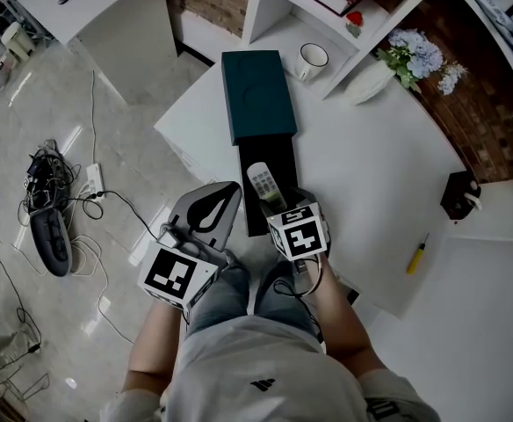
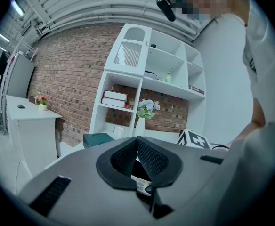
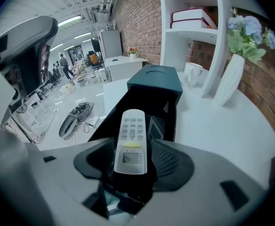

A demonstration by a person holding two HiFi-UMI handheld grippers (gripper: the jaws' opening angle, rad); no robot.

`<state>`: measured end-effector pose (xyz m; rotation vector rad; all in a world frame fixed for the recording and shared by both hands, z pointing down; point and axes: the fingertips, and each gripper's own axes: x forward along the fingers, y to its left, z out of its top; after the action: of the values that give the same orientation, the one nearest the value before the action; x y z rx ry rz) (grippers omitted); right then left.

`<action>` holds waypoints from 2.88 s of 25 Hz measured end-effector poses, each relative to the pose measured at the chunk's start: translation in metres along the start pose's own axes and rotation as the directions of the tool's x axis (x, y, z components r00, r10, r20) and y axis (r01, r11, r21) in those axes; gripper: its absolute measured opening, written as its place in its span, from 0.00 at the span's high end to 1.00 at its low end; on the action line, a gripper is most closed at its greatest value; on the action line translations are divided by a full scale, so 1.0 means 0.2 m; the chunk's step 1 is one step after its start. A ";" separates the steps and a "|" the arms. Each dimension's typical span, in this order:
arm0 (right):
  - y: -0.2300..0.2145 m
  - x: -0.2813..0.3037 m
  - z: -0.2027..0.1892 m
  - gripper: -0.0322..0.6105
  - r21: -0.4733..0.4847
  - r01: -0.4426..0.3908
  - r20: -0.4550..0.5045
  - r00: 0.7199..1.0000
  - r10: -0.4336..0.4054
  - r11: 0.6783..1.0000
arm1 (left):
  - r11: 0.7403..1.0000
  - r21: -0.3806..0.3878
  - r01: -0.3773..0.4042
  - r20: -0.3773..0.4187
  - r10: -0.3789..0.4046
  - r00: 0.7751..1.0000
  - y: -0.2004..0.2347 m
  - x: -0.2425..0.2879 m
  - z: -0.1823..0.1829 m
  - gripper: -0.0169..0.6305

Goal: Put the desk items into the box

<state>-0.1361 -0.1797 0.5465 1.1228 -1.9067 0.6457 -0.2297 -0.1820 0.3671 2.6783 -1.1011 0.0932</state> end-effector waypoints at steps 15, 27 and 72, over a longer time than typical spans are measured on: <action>0.06 -0.35 0.24 0.94 -0.023 -0.184 0.326 0.928 0.181 0.983 | 0.999 0.025 -0.027 0.045 0.026 0.999 -0.16 0.03 0.06 0.95; 0.11 -0.72 0.35 0.94 -0.203 -0.287 0.481 0.803 0.350 0.936 | 0.991 0.033 -0.129 0.072 0.126 0.989 -0.35 0.02 0.11 0.95; 0.22 -1.06 0.35 0.94 -0.283 -0.351 0.619 0.643 0.450 0.892 | 0.988 0.082 -0.131 0.095 0.123 0.988 -0.49 0.00 0.17 0.95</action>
<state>-0.1431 -0.1129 0.3290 0.8998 -2.8460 0.3297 -0.1627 -0.1240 0.3144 2.7112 -1.3248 0.0456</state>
